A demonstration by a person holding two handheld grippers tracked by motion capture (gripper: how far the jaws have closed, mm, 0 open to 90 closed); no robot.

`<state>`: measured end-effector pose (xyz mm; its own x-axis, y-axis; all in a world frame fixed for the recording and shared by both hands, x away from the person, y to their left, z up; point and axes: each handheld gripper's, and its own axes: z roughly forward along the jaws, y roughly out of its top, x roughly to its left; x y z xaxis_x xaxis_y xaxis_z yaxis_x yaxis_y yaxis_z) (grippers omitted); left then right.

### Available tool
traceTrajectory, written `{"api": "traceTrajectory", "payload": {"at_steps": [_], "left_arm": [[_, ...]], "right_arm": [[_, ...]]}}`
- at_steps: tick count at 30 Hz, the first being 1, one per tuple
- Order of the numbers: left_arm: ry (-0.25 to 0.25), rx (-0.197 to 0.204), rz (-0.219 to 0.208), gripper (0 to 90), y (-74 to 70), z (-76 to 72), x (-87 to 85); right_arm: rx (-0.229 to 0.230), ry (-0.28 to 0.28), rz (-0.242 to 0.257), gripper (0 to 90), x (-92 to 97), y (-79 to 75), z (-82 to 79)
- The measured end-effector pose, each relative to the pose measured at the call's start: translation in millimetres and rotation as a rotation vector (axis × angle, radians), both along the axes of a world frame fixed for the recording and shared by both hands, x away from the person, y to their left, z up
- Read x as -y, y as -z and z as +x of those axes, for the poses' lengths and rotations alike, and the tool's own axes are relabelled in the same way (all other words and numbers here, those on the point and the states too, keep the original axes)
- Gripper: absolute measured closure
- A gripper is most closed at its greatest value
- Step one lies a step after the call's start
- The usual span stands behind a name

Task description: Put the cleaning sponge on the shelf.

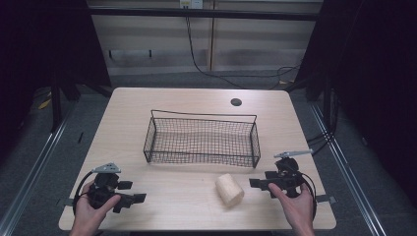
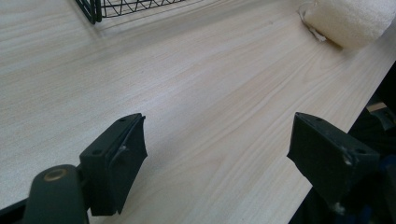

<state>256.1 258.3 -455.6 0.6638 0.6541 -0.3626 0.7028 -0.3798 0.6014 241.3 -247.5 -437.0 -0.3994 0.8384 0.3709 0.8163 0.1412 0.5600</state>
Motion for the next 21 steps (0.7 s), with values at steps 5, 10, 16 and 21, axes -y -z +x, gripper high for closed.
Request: {"api": "traceTrajectory", "payload": {"at_steps": [5, 10, 16, 21], "left_arm": [[-0.006, 0.003, -0.002, 18.6, 0.1, -0.1, 0.0], [-0.008, 0.003, -0.002, 18.6, 0.2, -0.5, 0.6], [-0.004, 0.003, 0.001, 18.6, 0.0, -0.8, 0.6], [-0.014, 0.003, -0.001, 18.6, 0.8, -1.1, 1.6]], "right_arm": [[-0.036, -0.029, 0.023, 19.7, -0.7, -1.5, 1.7], [-0.043, -0.04, 0.024, 19.4, -0.9, -7.0, 1.9], [-0.05, -0.043, 0.008, 18.9, -3.4, -11.5, 4.4], [-0.046, -0.067, 0.012, 19.3, -5.4, -19.7, 6.7]]}}
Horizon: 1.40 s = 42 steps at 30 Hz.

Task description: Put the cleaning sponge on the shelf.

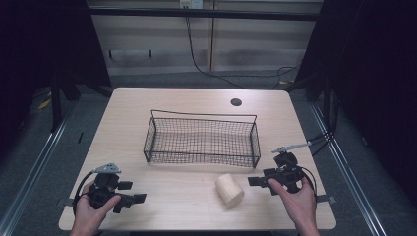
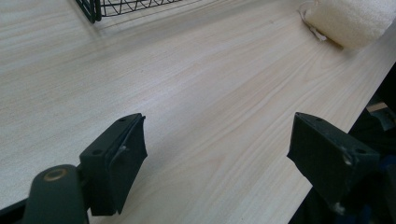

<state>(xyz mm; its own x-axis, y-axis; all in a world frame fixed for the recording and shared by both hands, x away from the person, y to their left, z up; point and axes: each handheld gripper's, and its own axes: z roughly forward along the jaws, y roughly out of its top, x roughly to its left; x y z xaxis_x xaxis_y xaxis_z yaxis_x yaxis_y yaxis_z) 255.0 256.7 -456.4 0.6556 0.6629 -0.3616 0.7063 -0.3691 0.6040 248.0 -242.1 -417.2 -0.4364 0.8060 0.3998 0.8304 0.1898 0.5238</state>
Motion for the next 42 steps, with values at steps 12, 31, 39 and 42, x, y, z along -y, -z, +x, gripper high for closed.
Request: {"api": "traceTrajectory", "payload": {"at_steps": [12, 31, 39, 42], "left_arm": [[0.006, -0.002, 0.001, 18.6, 0.3, 0.7, -0.1], [0.006, -0.005, 0.0, 18.6, 0.4, 1.0, 0.2], [0.003, -0.008, -0.001, 18.6, 1.0, 1.5, -0.5], [0.007, -0.008, 0.001, 18.6, 0.7, 1.5, -1.1]], "right_arm": [[-0.06, -0.083, -0.005, 18.1, -15.0, -6.8, 9.1], [-0.151, -0.172, -0.058, 18.9, -37.9, -10.2, 26.5], [-0.213, -0.224, -0.1, 21.1, -48.7, -5.5, 33.1], [-0.24, -0.231, -0.112, 21.1, -53.9, -3.9, 36.0]]}}
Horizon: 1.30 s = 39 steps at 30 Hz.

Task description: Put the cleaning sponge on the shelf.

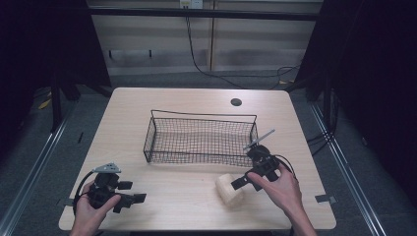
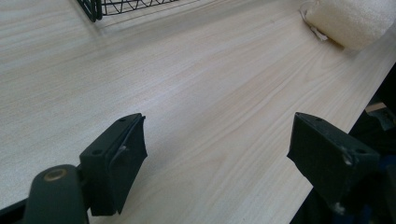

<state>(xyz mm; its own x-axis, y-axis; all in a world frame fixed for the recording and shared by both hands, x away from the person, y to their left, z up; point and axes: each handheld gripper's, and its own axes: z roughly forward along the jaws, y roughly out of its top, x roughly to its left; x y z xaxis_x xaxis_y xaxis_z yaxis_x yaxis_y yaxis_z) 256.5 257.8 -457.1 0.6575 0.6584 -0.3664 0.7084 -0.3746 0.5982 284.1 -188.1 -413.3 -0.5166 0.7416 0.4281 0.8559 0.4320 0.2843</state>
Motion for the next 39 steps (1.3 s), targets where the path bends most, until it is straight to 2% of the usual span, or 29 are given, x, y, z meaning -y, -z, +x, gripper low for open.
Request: {"api": "traceTrajectory", "payload": {"at_steps": [13, 16, 21, 22, 32, 39], "left_arm": [[0.002, 0.003, 0.003, 18.6, 0.0, -0.2, 1.3], [0.002, 0.003, -0.001, 18.6, -0.3, -0.1, 0.8], [0.001, 0.002, 0.0, 18.6, -0.5, -0.2, 1.0], [0.001, 0.002, 0.0, 18.6, -0.4, -0.2, 1.0], [0.001, 0.003, -0.002, 18.6, -0.5, 0.0, 0.8], [0.0, 0.005, -0.004, 18.6, -0.3, -0.2, 1.0]], "right_arm": [[-0.064, -0.039, -0.043, 21.3, -14.8, 8.0, 8.5], [-0.092, -0.055, -0.073, 21.5, -20.5, 9.9, 11.7], [-0.104, -0.065, -0.079, 21.6, -24.9, 9.7, 14.4], [-0.12, -0.069, -0.091, 21.8, -26.6, 10.4, 16.1], [-0.166, -0.073, -0.144, 23.3, -36.2, 20.6, 21.8], [-0.195, -0.079, -0.155, 23.8, -39.4, 27.1, 24.2]]}}
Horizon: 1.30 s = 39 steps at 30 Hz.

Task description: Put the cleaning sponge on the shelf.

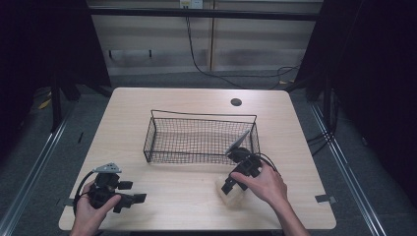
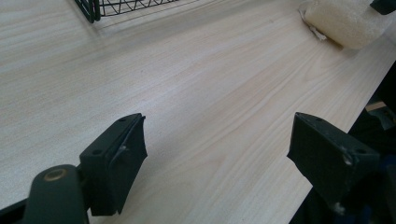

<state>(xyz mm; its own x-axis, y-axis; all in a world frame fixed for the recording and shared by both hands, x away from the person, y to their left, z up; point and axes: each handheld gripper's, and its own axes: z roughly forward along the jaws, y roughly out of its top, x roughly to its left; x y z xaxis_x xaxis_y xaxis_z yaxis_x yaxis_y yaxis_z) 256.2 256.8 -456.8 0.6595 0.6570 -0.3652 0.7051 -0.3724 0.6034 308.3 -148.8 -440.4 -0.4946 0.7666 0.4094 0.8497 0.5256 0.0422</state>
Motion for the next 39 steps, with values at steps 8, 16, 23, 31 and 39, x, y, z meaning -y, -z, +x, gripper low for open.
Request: {"api": "traceTrajectory", "payload": {"at_steps": [8, 16, 23, 31, 39], "left_arm": [[0.002, -0.003, 0.002, 18.6, -0.2, 0.3, -0.2], [0.002, -0.002, 0.004, 18.6, -0.1, 0.2, -0.2], [-0.001, -0.006, 0.004, 18.6, 0.6, 0.2, 0.0], [-0.005, -0.006, 0.004, 18.6, 0.7, 0.3, -0.5], [0.003, 0.0, 0.004, 18.6, -0.2, 0.4, -0.8]], "right_arm": [[-0.017, -0.012, -0.009, 24.4, -5.1, 8.8, 0.0], [-0.022, -0.011, -0.014, 25.6, -6.3, 10.0, -0.6], [-0.02, 0.002, -0.001, 26.2, -3.5, 10.3, -0.5], [-0.014, -0.002, 0.022, 26.5, -0.3, 4.8, -1.9], [-0.002, 0.006, 0.059, 26.6, 2.4, -5.0, 1.0]]}}
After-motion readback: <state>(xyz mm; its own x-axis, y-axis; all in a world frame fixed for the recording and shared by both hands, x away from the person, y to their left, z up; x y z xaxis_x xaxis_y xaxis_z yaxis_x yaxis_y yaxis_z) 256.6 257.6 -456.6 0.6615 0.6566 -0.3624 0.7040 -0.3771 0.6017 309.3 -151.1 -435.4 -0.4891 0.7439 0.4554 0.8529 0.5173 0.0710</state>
